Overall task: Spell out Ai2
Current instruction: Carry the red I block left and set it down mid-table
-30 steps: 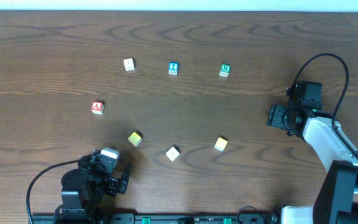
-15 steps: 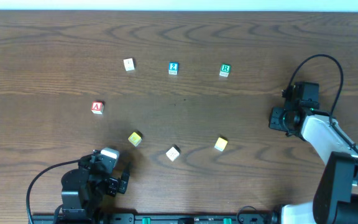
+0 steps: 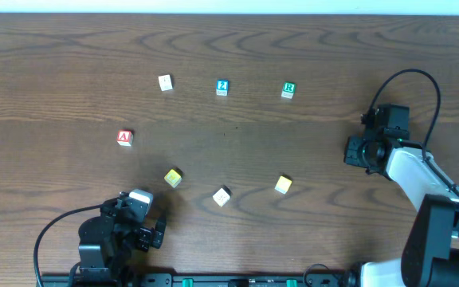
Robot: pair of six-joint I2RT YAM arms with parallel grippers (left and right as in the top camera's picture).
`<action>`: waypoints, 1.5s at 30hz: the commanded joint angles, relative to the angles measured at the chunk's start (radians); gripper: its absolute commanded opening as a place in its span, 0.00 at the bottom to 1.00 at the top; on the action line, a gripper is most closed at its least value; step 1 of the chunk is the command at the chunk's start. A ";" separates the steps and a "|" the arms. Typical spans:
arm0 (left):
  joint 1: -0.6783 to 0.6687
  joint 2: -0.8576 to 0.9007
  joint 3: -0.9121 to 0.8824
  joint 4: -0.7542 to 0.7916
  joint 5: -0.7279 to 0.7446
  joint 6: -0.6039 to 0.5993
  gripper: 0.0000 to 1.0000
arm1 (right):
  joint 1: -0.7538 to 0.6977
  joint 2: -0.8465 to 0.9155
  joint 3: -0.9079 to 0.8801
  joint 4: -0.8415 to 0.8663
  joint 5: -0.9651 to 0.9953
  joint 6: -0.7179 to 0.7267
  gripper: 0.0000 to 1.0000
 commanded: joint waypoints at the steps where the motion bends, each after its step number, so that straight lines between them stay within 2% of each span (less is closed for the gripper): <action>1: 0.004 -0.006 -0.009 0.000 0.014 0.018 0.95 | 0.018 0.007 0.037 -0.002 -0.095 0.034 0.20; 8: 0.004 -0.006 -0.009 0.000 0.014 0.018 0.95 | 0.150 0.007 0.179 -0.076 -0.195 0.056 0.01; 12: 0.004 -0.006 -0.009 0.000 0.014 0.018 0.95 | 0.298 0.008 0.316 -0.089 -0.173 0.100 0.01; 15: 0.004 -0.006 -0.009 0.000 0.014 0.017 0.95 | 0.406 0.026 0.425 -0.133 -0.075 0.140 0.01; 23: 0.004 -0.006 -0.009 0.000 0.014 0.018 0.95 | 0.628 0.317 0.917 -0.504 0.065 0.291 0.01; 25: 0.004 -0.006 -0.009 0.000 0.014 0.017 0.95 | 0.661 0.388 1.000 -0.581 0.106 0.378 0.01; 36: 0.004 -0.006 -0.009 0.000 0.014 0.018 0.95 | 0.744 0.581 1.022 -0.600 0.067 0.598 0.01; 45: 0.004 -0.006 -0.009 0.000 0.014 0.017 0.95 | 0.748 0.638 1.022 -0.539 0.130 0.602 0.01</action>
